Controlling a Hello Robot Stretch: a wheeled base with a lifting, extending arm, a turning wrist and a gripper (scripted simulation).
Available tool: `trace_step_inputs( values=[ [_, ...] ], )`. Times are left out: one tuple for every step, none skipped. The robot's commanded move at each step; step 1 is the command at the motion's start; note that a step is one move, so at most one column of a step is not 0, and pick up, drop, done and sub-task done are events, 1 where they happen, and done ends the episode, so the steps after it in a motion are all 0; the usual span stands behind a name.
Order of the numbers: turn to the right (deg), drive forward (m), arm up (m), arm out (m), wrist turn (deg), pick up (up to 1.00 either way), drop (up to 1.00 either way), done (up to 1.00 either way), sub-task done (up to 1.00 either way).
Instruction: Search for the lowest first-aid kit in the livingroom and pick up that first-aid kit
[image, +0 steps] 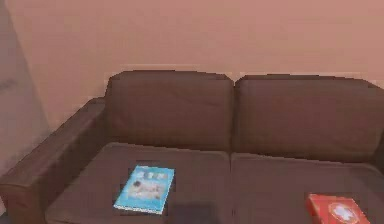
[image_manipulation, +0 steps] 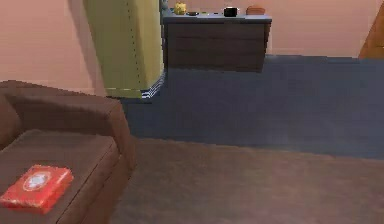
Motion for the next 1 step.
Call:
trace_step_inputs(
  values=[
    [30.0,0.00,0.00,0.00,0.0,0.00,0.00,0.00,0.00]
  ],
)
